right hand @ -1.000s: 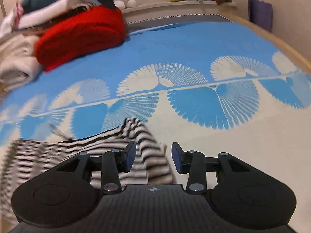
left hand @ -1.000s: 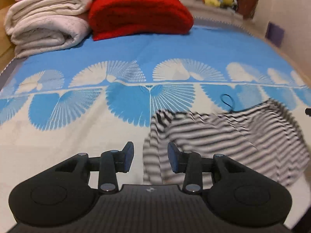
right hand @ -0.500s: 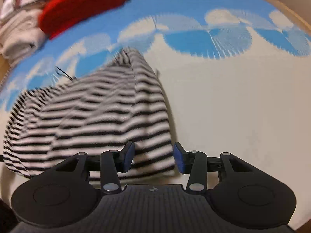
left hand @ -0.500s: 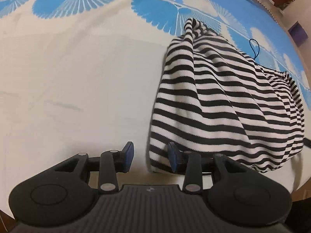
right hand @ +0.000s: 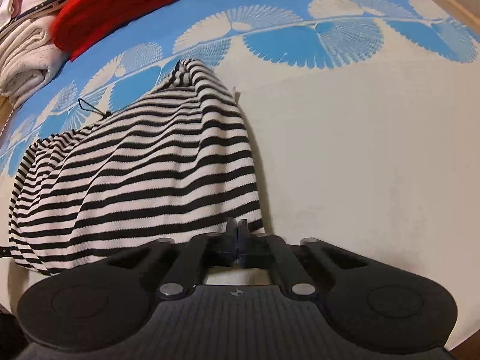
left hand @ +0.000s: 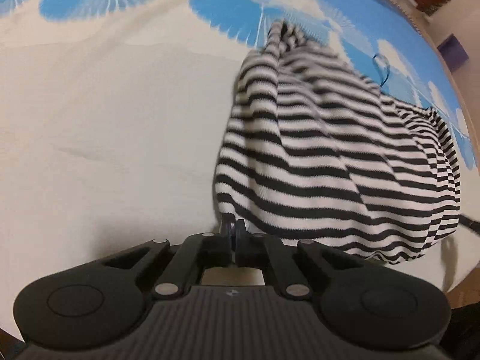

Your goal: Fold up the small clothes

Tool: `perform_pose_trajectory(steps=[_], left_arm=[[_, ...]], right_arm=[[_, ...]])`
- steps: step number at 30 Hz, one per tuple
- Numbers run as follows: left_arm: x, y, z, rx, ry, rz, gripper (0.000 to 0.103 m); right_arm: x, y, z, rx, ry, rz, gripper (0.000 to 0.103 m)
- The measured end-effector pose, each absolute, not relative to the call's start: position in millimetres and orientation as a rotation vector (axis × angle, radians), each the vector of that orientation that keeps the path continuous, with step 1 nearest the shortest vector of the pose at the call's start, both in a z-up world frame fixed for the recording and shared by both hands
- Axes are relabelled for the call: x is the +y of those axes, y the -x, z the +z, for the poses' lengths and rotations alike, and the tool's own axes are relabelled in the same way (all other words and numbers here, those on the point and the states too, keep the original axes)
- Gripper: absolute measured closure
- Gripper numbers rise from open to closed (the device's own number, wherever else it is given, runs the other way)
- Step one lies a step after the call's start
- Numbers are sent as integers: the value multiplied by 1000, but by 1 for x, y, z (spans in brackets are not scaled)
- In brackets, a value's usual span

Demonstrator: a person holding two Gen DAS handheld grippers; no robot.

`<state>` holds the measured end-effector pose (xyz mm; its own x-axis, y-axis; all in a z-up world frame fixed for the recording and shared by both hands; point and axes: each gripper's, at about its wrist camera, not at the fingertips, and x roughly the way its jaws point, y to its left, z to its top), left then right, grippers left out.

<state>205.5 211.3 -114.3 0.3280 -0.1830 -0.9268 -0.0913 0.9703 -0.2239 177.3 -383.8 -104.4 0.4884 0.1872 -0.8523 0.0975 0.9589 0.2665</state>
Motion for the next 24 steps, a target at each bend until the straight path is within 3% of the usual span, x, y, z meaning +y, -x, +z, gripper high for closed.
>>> perform_pose_trajectory(steps=[5, 10, 12, 14, 16, 17, 21, 22, 23, 24], left_arm=[[216, -190, -91, 1123, 191, -28, 102], [201, -194, -119, 1284, 48, 0, 101], [202, -195, -116, 1273, 31, 37, 101], [203, -196, -106, 1213, 62, 52, 95], [201, -198, -96, 1160, 108, 38, 88], [199, -198, -90, 1130, 127, 26, 87], [175, -207, -77, 1053, 145, -43, 87], [165, -211, -76, 1041, 138, -67, 87], [156, -212, -75, 1031, 125, -92, 87], [147, -213, -74, 1021, 104, -122, 87]], right_arm=[[-411, -163, -74, 871, -397, -1, 103], [-419, -167, -96, 1003, -425, -12, 103], [-411, -169, -100, 1034, -425, 31, 98], [-401, -171, -100, 1041, -404, 59, 61], [-392, -170, -97, 1018, -373, 63, 43], [-391, -171, -97, 1017, -370, 67, 39], [-380, -177, -107, 1083, -341, 82, 42], [-377, -178, -110, 1099, -322, 98, 53], [-373, -177, -111, 1108, -305, 117, 75], [-370, -178, -112, 1111, -290, 139, 89]])
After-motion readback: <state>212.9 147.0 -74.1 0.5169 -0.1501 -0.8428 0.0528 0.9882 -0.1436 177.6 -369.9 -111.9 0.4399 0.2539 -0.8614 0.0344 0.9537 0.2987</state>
